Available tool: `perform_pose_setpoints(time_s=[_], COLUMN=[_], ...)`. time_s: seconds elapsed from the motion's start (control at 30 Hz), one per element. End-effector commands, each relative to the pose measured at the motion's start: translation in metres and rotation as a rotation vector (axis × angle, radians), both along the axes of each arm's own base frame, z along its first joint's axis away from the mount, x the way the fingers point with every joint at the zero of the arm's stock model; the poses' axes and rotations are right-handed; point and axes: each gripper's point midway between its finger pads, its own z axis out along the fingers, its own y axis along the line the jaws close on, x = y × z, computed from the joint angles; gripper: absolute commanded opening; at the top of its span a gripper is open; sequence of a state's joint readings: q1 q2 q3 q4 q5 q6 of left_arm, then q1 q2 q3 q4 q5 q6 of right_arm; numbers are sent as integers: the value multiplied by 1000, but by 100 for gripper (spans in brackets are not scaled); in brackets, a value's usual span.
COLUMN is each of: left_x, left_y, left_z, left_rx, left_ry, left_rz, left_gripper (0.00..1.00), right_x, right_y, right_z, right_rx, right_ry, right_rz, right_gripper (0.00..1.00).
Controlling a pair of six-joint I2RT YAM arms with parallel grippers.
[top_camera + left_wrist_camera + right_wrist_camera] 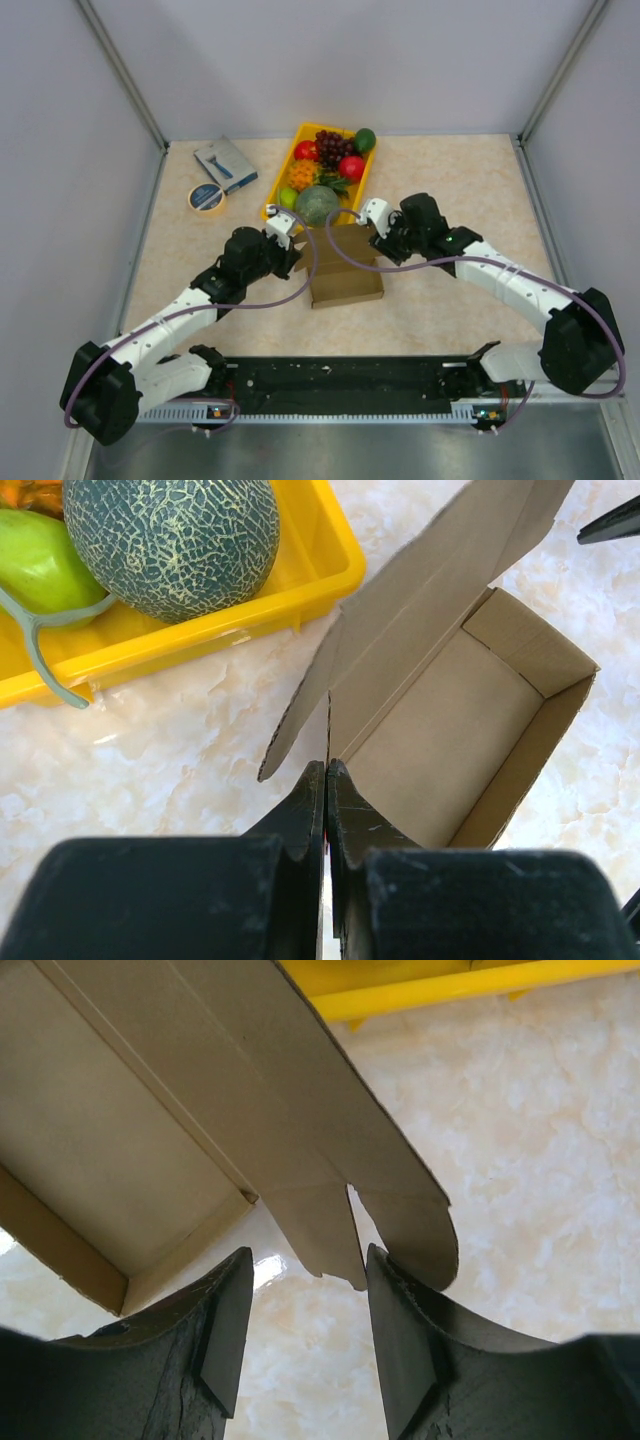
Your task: Fold the paper box
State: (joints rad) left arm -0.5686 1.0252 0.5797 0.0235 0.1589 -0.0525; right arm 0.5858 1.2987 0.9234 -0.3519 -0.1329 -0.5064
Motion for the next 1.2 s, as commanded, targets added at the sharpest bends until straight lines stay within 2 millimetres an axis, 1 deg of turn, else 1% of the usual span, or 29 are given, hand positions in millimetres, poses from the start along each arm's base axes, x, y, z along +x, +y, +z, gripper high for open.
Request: perform_pose_setpoints(time_s=[0.0,0.1,0.13,0.2,0.23,0.3,0.33,0.4,0.43,0.5,0.53,0.6,0.7,0.73,0.8,0.9,0.93,1.1,1.13,1.17], left_x=[5,5,5,5,5,5,5,6,6,7,7,7,6,6,5,4,4,6,8,13], left_y=[-2,-2,-1,-1,-1,-1,-1,-1,-2,-1,-1,-1,-3,-3,-4,-3,-3,0,2,7], left_z=[18,17,17,16,16,16,16,16,17,16,15,13,13,13,15,15,15,19,21,22], left_rx=[-26,-25,-22,-21,-22,-21,-21,-22,-23,-21,-18,-17,-17,-18,-18,-16,-13,-13,-14,-35], left_ry=[-63,-64,-65,-62,-63,-62,-62,-62,-64,-61,-57,-49,-47,-49,-52,-52,-52,-50,-48,-30], left_rz=[1,0,4,6,6,7,6,9,6,18,18,23,19,17,15,16,20,58,84,151], left_gripper=[0,0,0,0,0,0,0,0,0,0,0,0,0,0,0,0,0,0,0,0], right_x=[8,10,11,12,11,8,7,2,-1,-9,-12,-16,-13,-10,-6,2,4,7,6,6], right_y=[6,9,9,10,11,15,16,20,22,28,28,30,28,27,26,23,24,22,21,21], right_z=[1,4,5,4,4,4,5,5,9,12,16,17,17,19,16,16,19,19,22,23], right_rx=[38,61,62,68,72,96,107,136,155,205,224,256,280,285,286,288,298,321,326,338], right_ry=[-28,-26,-28,-25,-23,-7,0,26,33,74,84,115,151,152,163,172,173,224,238,248], right_rz=[4,-2,-10,-14,-14,-6,-2,4,7,7,3,-26,-105,-126,-172,-240,-254,-364,-384,-413], right_gripper=[48,42,37,31,25,20,16,12,10,10,11,12,20,20,21,17,16,12,5,1])
